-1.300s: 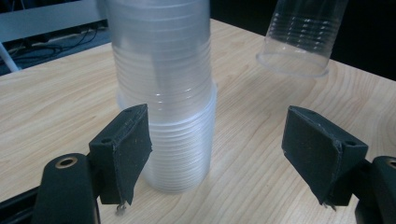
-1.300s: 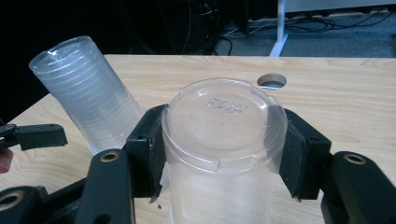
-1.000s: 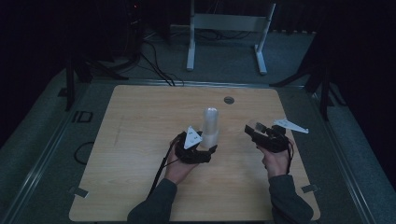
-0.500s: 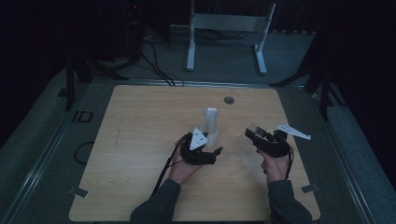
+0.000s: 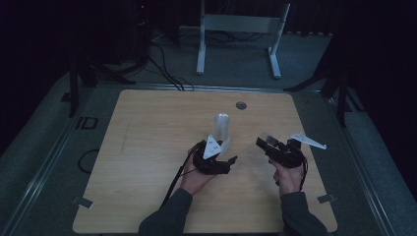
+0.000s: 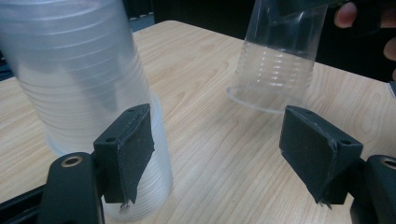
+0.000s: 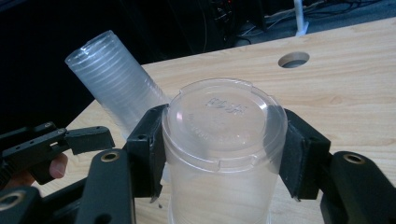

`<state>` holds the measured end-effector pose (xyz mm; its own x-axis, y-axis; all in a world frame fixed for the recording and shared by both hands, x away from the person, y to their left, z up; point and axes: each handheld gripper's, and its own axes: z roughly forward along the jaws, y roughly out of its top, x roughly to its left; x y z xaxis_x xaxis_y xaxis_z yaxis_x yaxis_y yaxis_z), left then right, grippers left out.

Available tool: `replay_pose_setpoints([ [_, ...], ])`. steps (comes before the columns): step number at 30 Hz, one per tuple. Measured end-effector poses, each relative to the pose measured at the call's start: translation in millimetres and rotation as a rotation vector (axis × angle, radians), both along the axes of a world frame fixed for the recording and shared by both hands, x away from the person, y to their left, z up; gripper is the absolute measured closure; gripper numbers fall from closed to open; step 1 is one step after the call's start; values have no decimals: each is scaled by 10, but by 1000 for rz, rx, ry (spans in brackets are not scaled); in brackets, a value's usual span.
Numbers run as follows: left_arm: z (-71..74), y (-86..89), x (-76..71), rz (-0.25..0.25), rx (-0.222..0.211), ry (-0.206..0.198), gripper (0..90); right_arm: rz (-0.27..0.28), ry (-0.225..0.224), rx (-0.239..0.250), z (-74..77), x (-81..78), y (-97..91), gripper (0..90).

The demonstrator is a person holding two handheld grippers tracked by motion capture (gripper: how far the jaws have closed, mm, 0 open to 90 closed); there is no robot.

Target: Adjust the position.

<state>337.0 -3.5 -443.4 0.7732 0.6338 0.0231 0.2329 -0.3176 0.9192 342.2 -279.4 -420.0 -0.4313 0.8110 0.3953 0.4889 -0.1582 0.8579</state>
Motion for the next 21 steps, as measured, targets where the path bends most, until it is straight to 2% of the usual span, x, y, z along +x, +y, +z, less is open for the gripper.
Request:
replay_pose_setpoints([
  [6,3,-33,1,-17,-3,4,257,6,13,34,-50,-8,-3,412],
  [11,10,-56,4,-26,-14,9,258,8,13,41,-59,-26,5,413],
  [21,11,-99,3,-34,-6,3,257,17,16,48,-62,-38,37,412],
])
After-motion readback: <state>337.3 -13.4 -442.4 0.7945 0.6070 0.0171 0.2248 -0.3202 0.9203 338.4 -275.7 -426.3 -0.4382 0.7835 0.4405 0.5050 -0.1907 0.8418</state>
